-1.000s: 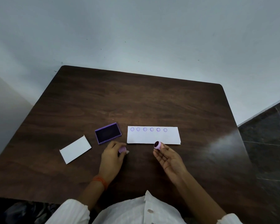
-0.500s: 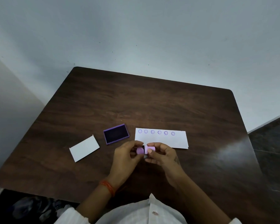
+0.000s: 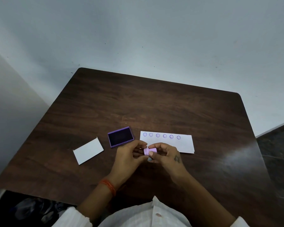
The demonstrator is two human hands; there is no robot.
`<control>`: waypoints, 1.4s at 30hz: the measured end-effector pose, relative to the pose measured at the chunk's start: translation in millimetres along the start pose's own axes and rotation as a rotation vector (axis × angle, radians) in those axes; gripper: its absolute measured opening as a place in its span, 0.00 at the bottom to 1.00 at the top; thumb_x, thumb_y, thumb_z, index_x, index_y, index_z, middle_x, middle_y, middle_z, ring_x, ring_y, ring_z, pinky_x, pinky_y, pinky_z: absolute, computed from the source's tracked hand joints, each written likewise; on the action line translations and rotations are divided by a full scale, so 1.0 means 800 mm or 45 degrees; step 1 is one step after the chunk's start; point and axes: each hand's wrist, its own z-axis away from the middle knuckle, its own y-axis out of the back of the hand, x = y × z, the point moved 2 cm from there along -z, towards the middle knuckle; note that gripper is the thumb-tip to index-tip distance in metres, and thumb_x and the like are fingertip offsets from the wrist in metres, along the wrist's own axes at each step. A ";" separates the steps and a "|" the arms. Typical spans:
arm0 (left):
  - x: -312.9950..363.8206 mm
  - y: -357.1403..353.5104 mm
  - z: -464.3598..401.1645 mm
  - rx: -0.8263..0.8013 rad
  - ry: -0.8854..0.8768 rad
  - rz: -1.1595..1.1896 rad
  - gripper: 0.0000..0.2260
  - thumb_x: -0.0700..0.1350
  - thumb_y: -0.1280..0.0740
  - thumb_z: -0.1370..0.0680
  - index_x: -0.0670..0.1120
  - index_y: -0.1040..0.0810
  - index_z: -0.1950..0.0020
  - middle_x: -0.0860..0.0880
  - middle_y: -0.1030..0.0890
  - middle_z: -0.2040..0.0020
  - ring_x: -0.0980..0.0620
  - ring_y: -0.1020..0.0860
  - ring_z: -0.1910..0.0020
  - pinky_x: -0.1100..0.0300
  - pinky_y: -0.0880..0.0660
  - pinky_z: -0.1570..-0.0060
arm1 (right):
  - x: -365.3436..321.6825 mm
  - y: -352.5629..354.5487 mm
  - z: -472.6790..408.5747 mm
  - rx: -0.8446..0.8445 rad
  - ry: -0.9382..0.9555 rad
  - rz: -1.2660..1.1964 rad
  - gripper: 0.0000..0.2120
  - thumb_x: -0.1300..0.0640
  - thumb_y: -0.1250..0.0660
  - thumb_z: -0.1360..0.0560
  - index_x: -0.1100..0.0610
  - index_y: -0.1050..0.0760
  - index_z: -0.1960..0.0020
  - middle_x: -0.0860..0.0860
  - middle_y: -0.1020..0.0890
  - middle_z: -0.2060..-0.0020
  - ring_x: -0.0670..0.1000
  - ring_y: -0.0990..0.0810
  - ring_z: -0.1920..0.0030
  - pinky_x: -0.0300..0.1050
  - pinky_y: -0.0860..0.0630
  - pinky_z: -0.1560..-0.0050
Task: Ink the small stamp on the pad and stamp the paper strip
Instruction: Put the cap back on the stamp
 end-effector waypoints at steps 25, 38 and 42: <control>0.000 0.004 -0.004 0.019 0.263 0.239 0.12 0.38 0.26 0.31 0.45 0.18 0.48 0.48 0.15 0.52 0.56 0.17 0.53 0.53 0.20 0.47 | -0.006 -0.005 -0.018 -0.145 -0.164 -0.162 0.09 0.61 0.28 0.31 0.56 0.20 0.50 0.59 0.16 0.52 0.54 0.16 0.53 0.48 0.18 0.51; -0.042 0.014 0.002 0.166 0.309 0.197 0.15 0.35 0.28 0.31 0.51 0.19 0.49 0.52 0.16 0.51 0.60 0.18 0.53 0.68 0.21 0.52 | 0.005 -0.045 -0.044 -0.071 -0.021 0.330 0.10 0.56 0.27 0.33 0.54 0.20 0.52 0.50 0.16 0.56 0.49 0.19 0.54 0.42 0.21 0.50; -0.059 0.021 0.000 0.213 0.435 0.183 0.15 0.34 0.28 0.31 0.51 0.20 0.49 0.52 0.16 0.51 0.60 0.19 0.53 0.67 0.22 0.50 | 0.006 -0.066 -0.059 -0.001 0.302 0.717 0.06 0.55 0.35 0.27 0.55 0.21 0.58 0.50 0.17 0.63 0.45 0.23 0.61 0.34 0.30 0.61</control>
